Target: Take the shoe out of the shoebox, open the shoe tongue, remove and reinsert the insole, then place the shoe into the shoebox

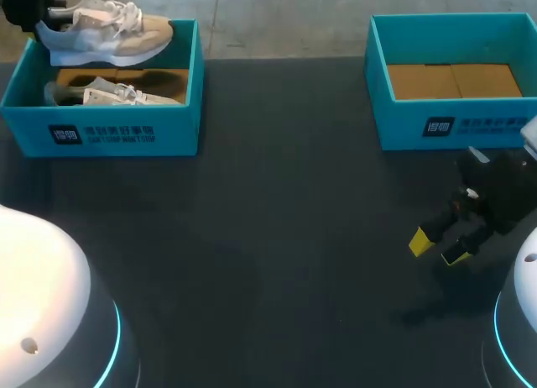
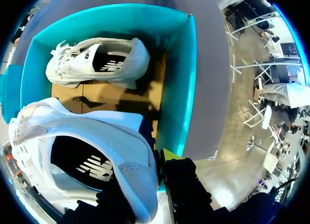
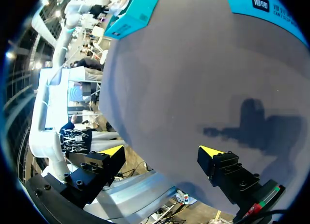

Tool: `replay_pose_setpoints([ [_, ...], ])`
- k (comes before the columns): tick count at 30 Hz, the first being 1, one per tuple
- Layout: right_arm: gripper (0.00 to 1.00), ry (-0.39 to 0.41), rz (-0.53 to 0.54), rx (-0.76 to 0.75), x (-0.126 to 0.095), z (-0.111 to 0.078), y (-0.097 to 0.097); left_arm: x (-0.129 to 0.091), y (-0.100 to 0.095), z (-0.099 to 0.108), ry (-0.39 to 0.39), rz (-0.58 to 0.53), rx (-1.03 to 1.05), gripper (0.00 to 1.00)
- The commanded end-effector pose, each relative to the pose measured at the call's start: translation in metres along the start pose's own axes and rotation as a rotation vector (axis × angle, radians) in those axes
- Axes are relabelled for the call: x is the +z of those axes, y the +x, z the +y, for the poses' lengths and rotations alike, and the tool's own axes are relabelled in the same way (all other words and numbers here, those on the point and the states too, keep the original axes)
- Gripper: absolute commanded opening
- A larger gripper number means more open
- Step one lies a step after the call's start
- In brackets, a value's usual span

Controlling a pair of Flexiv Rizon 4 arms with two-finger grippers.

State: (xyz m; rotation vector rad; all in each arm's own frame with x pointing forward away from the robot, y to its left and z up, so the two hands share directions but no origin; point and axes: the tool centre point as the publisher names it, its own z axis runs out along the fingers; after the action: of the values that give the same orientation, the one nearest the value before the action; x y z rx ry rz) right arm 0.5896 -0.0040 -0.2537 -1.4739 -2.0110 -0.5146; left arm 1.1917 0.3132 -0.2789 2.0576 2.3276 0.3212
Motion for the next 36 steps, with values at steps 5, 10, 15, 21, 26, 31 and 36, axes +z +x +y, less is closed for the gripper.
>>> replay_pose_setpoints([
  [5,1.00,-0.001,-0.003,0.002,0.001,-0.001,0.000,0.007,-0.008,0.011,0.016,0.012,0.010,0.00],
  [10,1.00,-0.001,-0.003,0.002,0.001,-0.001,0.000,0.011,-0.015,0.010,0.019,0.016,0.024,0.00],
  [15,1.00,-0.001,-0.003,0.002,0.001,-0.001,0.000,0.017,-0.020,0.008,0.028,0.013,0.035,0.00],
  [21,1.00,-0.001,-0.003,0.002,0.001,-0.001,0.000,0.028,-0.023,0.007,0.037,0.014,0.037,0.00],
  [26,1.00,-0.001,-0.003,0.002,0.001,-0.001,0.000,0.032,-0.025,0.008,0.042,0.021,0.037,0.00],
  [31,1.00,-0.001,-0.003,0.002,0.001,-0.001,0.000,0.044,-0.026,0.009,0.052,0.031,0.031,0.00],
  [36,1.00,-0.001,-0.003,0.002,0.001,-0.001,0.000,0.046,-0.025,0.009,0.061,0.039,0.028,0.00],
])
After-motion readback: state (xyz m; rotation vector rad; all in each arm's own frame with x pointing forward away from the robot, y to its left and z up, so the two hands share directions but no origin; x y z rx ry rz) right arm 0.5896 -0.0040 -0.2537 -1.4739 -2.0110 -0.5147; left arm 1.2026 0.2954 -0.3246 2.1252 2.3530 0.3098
